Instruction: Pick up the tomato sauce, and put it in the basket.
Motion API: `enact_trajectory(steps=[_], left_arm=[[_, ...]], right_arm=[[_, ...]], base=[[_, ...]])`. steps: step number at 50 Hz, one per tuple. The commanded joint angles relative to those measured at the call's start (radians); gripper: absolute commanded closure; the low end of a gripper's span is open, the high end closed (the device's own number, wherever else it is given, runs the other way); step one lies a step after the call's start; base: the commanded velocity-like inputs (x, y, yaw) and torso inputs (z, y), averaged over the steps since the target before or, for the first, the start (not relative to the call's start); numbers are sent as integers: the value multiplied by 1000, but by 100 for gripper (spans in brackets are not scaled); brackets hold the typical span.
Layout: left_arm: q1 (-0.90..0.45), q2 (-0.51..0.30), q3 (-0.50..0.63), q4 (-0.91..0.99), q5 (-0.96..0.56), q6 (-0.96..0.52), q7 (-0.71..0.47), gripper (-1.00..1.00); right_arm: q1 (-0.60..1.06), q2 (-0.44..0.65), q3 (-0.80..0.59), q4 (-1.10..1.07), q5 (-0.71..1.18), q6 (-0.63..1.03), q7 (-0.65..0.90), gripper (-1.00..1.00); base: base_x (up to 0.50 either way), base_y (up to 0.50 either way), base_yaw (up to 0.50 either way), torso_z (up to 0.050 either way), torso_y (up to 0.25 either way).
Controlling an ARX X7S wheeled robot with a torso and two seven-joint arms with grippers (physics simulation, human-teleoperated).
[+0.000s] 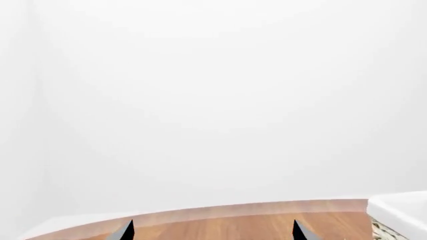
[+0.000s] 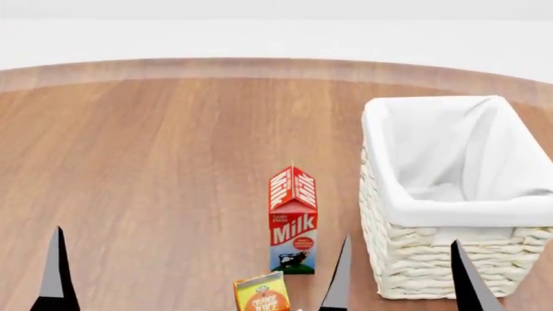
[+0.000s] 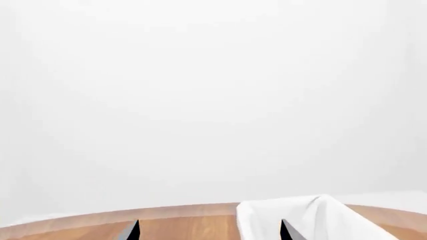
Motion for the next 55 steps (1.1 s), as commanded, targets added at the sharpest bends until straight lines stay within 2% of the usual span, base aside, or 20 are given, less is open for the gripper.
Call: enact_trajectory(steps=[1,3,6,9,14,15,16,18,19,22,27,36,41,55], left_arm=[[-4,-11,8,-4,-6,0,-14,-100],[-3,-12,13,-11,-3,5,-19,-100],[-3,-15,29,-11,6,4,-26,-100],[-4,-19,38,-19,7,7,-29,-100],[-7,-24,34,-19,3,3,-34,-100],[-7,-25,35,-21,3,3,-36,-100],[-7,-26,33,-23,3,5,-38,-100],[-7,-28,34,-24,1,5,-40,-100],[-7,-29,35,-23,2,5,-41,-100],[-10,-30,45,-22,3,2,-44,-100],[-18,-34,50,-18,4,-8,-50,-100],[-17,-40,52,-11,-3,-9,-57,-100],[-17,-45,60,-23,-1,-2,-62,-100],[-17,-53,63,-20,-11,-5,-72,-100]], right_arm=[[-155,180,-23,-132,112,-37,23,-100],[-281,323,-8,-132,175,-146,107,-100],[-375,430,22,-131,258,-246,200,-100],[-519,466,84,-126,269,-320,211,-100],[-661,468,107,-83,212,-394,177,-100],[-668,456,115,-75,220,-390,165,-100],[-669,361,177,-91,200,-317,75,-100],[-669,74,361,-125,145,-193,-225,-100],[-669,-9,406,-128,118,-167,-335,-100],[-669,-171,448,-104,-17,-176,-537,-100],[-669,-173,456,-57,-22,-166,-553,-100],[-669,-173,362,55,-81,-183,-488,-100],[-669,-173,353,60,-49,-143,-480,-100],[-669,-173,298,132,-138,-157,-463,-100]], base=[[0,0,0,0,0],[0,0,0,0,0],[0,0,0,0,0],[0,0,0,0,0],[0,0,0,0,0],[0,0,0,0,0],[0,0,0,0,0],[0,0,0,0,0],[0,0,0,0,0],[0,0,0,0,0],[0,0,0,0,0],[0,0,0,0,0],[0,0,0,0,0],[0,0,0,0,0]])
